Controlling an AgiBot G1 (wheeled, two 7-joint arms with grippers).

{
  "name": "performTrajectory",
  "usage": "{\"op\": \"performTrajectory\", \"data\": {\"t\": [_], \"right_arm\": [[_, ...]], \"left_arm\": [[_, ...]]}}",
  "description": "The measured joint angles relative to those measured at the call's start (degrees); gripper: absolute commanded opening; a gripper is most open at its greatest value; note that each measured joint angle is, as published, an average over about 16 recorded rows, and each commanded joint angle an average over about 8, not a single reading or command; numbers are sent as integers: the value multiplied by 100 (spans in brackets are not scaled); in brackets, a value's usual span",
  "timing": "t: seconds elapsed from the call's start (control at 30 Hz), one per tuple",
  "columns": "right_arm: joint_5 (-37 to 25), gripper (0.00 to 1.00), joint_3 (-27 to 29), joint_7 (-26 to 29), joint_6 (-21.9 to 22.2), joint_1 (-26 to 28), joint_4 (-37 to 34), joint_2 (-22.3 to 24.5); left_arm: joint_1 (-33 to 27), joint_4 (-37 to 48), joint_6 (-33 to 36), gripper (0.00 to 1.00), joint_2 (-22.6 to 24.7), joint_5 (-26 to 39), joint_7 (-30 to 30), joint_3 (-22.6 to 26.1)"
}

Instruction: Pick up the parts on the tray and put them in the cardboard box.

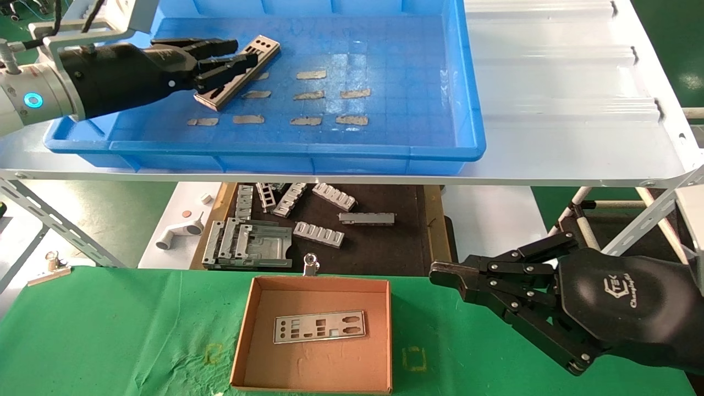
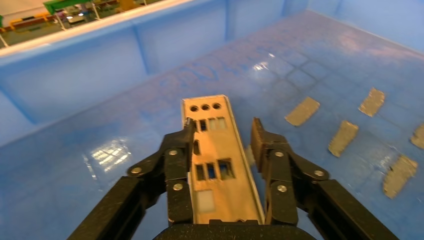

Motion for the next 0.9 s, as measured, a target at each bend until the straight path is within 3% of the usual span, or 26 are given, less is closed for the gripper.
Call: {"op": "performTrajectory", "data": {"t": [0.1,0.27,0.37,0.47,0.53,0.63,0.73,0.8,0.9], "right_arm": [[0,0,0,0,0,0,0,0],[0,0,0,0,0,0,0,0],[0,0,0,0,0,0,0,0],[0,0,0,0,0,0,0,0],[0,0,0,0,0,0,0,0],[0,0,0,0,0,0,0,0],[0,0,0,0,0,0,0,0],[0,0,0,0,0,0,0,0],[0,0,0,0,0,0,0,0]], "left_arm": [[2,7,-48,97,0,-19,11,-13],[10,29,-102,68,2,-32,-4,-23],[17,41,-126,71,6,-30,-21,-21],[26,50,-145,88,9,-27,-38,-19],[33,51,-149,86,11,-26,-46,-18],[45,49,-149,60,14,-29,-54,-20],[57,48,-147,25,16,-36,-63,-25],[64,47,-146,12,17,-43,-68,-30],[74,44,-146,1,20,-52,-75,-37]]}}
